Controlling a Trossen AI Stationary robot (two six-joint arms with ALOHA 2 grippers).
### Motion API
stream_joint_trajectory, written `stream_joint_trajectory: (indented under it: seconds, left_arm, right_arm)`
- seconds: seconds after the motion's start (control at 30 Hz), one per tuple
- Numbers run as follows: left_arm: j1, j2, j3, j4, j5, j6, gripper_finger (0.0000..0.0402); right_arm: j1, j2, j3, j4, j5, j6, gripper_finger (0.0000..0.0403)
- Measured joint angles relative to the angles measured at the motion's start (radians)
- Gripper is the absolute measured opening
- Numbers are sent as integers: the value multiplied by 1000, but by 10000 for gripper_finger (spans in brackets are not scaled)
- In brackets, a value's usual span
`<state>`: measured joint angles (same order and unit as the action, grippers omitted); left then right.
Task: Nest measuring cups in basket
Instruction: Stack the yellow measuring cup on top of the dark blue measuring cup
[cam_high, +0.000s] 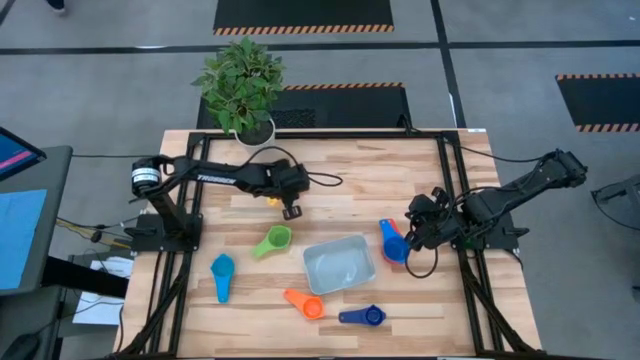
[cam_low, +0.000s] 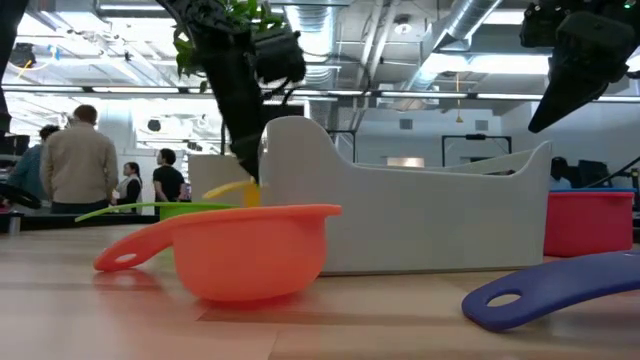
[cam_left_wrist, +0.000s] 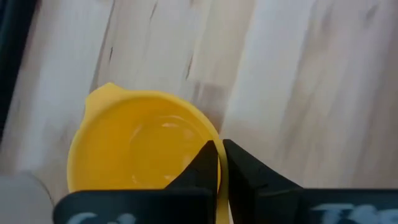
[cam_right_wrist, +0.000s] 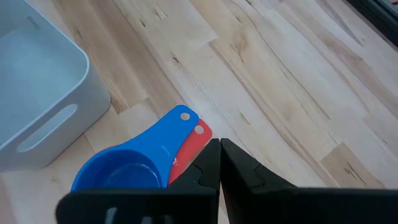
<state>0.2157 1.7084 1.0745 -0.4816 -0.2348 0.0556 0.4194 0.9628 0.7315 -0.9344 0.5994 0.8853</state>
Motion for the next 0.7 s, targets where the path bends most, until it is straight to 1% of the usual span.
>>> stream_joint_trajectory:
  seconds: [0.13,0.3,0.37,0.43,0.5,0.53,0.6,0.63,0.7]
  left_arm:
    - [-40,0,62,1,0,42,2]
    - [-70,15,156,7,23,140,1]
    - [-80,46,201,46,42,186,1]
    - [-88,70,247,32,55,224,1]
    - [-98,102,313,67,74,259,0]
    - [-104,126,340,45,78,279,0]
    - [-115,174,414,67,98,318,0]
    - [-121,213,451,36,101,338,0]
    - [-133,269,537,37,128,372,0]
  right_arm:
    - [0,0,0,0,1,-1,24]
    - [0,0,0,-5,0,-20,18]
    - [0,0,0,-25,1,-45,21]
    - [-1,-9,0,-59,2,-43,25]
    - [-1,-15,2,-115,9,3,27]
    - [-1,-20,-1,-145,6,36,27]
    - [0,-22,3,-199,5,105,25]
    - [3,-23,0,-222,2,134,24]
    - [15,-28,1,-256,-4,182,21]
